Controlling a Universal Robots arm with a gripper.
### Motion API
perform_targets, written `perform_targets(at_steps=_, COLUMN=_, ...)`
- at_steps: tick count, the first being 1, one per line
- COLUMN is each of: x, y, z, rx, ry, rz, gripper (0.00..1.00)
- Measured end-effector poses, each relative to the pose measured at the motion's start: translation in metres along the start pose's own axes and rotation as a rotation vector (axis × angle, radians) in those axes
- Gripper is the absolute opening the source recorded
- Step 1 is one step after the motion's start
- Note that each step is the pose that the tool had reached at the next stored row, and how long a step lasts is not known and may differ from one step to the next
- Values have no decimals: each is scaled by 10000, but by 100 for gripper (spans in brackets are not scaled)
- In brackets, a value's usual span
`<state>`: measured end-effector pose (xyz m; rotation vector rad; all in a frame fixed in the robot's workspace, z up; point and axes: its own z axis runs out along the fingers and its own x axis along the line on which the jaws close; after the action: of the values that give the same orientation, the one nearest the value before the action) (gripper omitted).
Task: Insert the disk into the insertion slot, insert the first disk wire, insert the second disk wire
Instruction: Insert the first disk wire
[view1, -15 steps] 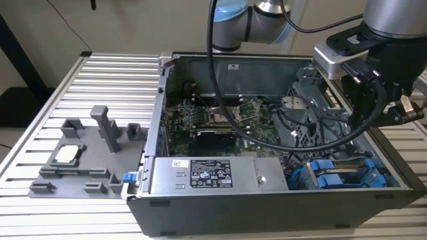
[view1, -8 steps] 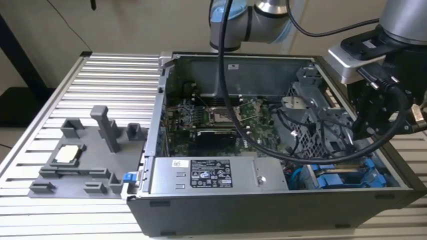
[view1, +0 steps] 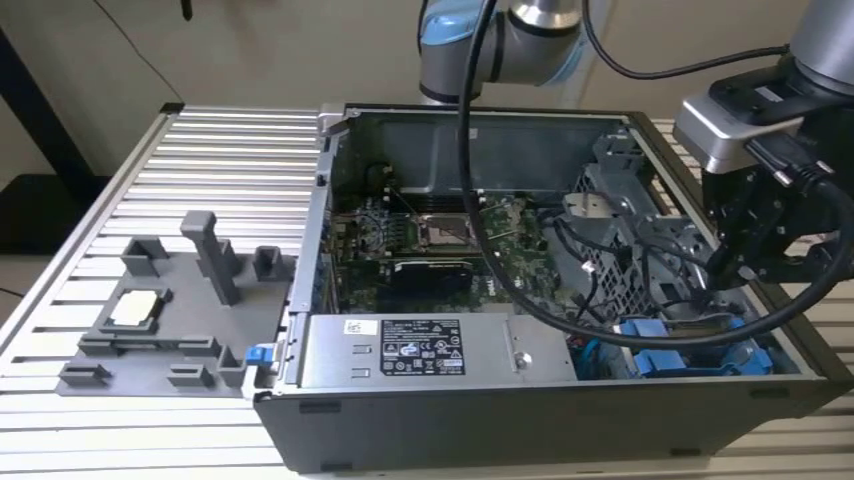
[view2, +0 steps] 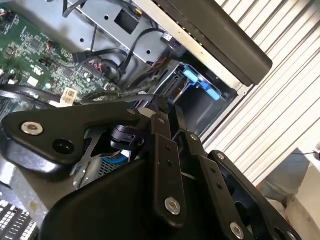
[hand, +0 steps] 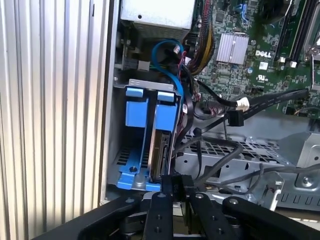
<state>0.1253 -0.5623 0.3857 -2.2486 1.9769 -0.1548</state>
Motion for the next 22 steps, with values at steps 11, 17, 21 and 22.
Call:
perform_targets(at_steps=11, x=25, y=-43, z=71, rx=-111, ry=53, rz=398, gripper=19)
perform_targets(at_steps=17, x=36, y=-118, z=95, rx=-497, ry=13, rz=426, gripper=19)
perform_targets(at_steps=21, x=44, y=-183, z=111, rx=-805, ry=-17, rz=438, gripper=19)
perform_targets(at_steps=22, x=47, y=-201, z=115, rx=-888, ry=-27, rz=441, gripper=19)
